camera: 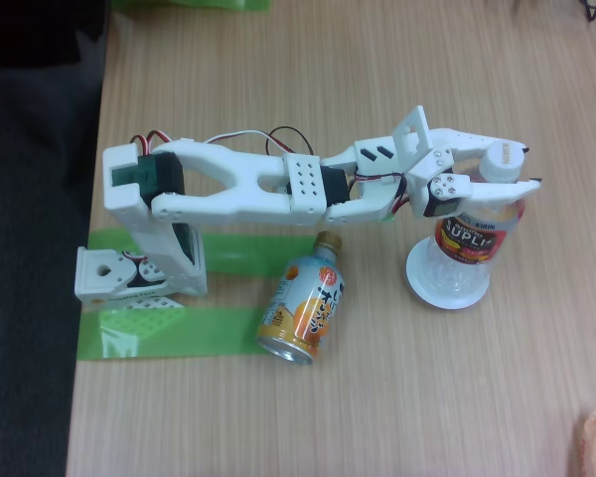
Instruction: Pick up the plastic bottle and stand it up on the white place
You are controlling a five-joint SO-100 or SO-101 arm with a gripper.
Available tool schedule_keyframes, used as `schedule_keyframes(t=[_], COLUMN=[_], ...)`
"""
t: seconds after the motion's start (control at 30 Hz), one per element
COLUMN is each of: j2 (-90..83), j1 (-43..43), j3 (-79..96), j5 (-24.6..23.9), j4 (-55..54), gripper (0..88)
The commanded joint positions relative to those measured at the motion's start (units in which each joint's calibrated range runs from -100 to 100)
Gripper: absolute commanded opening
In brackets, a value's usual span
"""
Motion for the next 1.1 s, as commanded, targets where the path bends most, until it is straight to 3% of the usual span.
schedule_keyframes(t=[0.0, 1.07], j2=[-0.6, -0.8], j1=[0.3, 0.2], j3=[-1.6, 0.2], j5=[0.1, 0.1], j4=[-0.3, -0.8], gripper=[4.7, 4.8])
